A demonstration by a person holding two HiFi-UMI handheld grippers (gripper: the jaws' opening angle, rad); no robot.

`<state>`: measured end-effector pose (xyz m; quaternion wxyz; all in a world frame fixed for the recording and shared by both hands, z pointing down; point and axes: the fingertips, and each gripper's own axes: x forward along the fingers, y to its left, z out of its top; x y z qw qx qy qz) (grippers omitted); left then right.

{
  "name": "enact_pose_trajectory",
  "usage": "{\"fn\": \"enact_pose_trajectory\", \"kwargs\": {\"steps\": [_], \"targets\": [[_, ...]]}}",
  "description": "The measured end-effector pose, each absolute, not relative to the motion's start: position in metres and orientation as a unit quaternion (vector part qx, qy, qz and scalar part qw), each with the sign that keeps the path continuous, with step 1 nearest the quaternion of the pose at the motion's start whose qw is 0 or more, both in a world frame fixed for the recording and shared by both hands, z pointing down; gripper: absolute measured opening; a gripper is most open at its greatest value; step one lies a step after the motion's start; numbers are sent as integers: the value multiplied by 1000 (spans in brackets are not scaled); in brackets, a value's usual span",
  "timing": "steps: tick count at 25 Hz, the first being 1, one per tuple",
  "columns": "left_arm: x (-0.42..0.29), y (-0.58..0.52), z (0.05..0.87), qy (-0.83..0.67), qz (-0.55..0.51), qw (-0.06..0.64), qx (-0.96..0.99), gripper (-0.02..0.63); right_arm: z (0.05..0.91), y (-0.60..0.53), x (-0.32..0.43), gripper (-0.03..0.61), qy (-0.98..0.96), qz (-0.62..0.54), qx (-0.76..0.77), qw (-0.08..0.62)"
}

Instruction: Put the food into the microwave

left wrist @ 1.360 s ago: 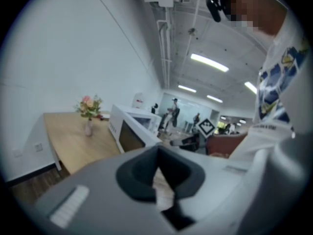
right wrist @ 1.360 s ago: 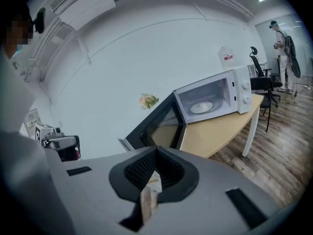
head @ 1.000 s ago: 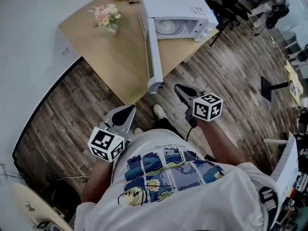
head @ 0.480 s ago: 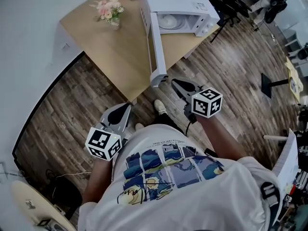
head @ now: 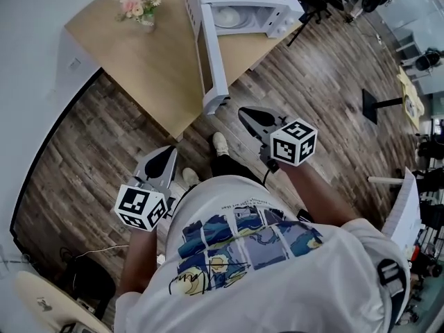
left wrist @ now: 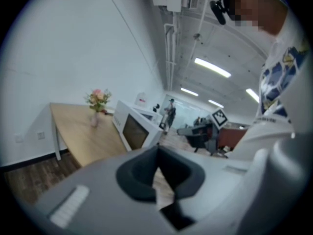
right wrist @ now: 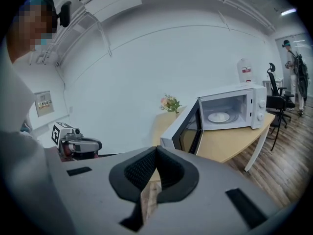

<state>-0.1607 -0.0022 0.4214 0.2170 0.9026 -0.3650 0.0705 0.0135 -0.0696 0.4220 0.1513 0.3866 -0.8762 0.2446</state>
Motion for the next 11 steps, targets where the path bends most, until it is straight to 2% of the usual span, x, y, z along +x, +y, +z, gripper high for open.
{"fn": "enact_pose_trajectory", "kwargs": {"steps": [11], "targets": [[-134, -10, 417, -383, 63, 213, 897, 8, 408, -58, 41, 6, -891, 217, 369, 153]]}}
